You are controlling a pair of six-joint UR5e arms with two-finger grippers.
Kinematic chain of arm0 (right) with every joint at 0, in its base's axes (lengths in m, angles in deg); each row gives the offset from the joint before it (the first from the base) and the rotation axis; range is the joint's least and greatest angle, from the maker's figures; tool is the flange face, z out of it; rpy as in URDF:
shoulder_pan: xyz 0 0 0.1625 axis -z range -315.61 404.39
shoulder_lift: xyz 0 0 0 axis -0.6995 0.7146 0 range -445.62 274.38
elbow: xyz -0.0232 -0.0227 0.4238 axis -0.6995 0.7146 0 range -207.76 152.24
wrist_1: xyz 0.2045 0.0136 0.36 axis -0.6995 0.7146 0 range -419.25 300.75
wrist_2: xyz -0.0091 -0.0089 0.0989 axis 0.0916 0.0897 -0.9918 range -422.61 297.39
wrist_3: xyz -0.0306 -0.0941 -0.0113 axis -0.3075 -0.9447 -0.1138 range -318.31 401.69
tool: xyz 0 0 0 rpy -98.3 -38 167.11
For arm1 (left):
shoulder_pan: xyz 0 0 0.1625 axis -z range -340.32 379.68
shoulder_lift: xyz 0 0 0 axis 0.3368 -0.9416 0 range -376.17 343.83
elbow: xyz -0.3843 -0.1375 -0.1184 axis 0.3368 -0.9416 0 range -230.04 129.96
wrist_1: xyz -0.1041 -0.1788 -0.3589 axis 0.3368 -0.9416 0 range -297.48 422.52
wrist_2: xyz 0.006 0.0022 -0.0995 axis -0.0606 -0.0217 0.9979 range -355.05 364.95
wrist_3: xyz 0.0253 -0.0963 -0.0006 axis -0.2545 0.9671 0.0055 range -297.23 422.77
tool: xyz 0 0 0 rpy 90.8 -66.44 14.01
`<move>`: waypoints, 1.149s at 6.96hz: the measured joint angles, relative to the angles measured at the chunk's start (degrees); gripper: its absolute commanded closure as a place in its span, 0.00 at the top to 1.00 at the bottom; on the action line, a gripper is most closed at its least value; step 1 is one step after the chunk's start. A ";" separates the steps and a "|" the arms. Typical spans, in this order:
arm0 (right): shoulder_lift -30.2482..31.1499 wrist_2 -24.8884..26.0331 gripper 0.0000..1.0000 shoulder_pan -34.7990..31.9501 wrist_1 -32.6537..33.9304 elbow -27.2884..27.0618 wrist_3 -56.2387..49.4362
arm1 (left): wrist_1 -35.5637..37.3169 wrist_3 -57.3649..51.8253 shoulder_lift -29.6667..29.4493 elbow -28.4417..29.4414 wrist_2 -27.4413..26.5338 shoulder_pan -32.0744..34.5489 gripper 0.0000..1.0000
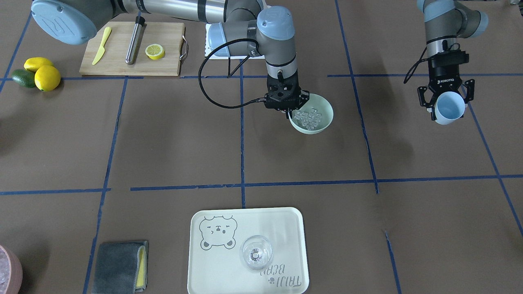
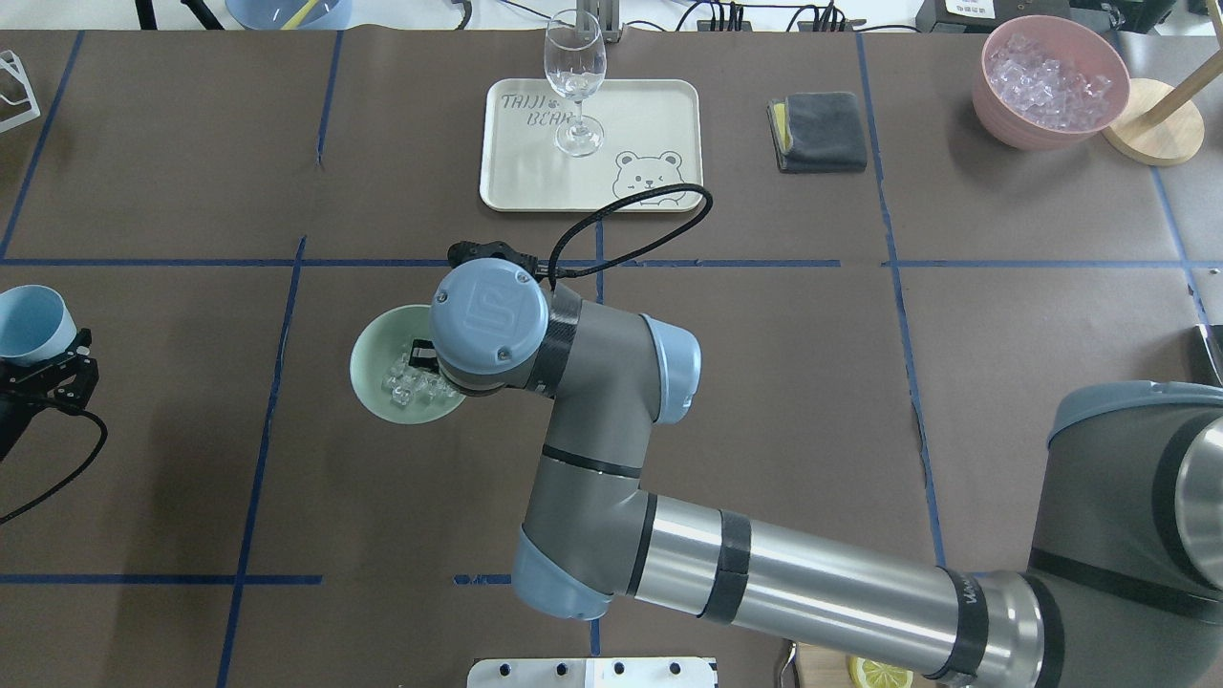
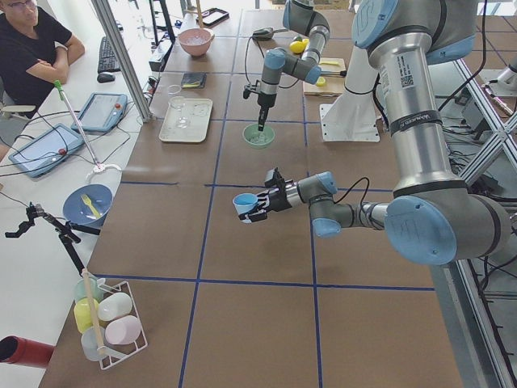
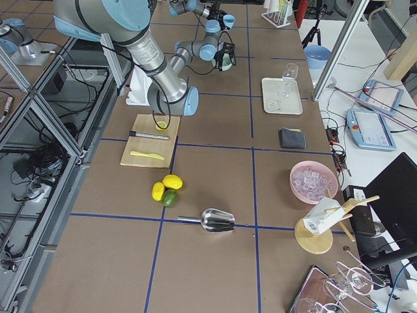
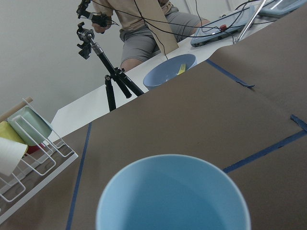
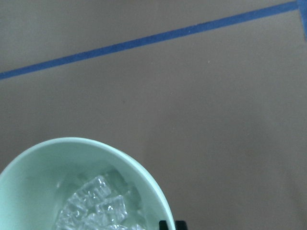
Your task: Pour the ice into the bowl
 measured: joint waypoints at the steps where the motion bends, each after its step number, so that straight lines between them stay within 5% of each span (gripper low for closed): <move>1: 3.08 -1.46 0.00 -2.07 1.95 -5.22 -0.54 | 0.03 4.60 -0.37 0.02 0.03 -0.06 0.00; 4: 16.27 -5.58 0.00 -8.51 7.50 -20.98 -8.56 | 0.12 19.61 -3.40 3.17 -0.85 -0.41 0.00; 8: 30.88 -8.38 0.00 -13.47 10.32 -33.01 -21.58 | 0.21 23.15 -10.22 13.68 -7.79 -0.71 0.00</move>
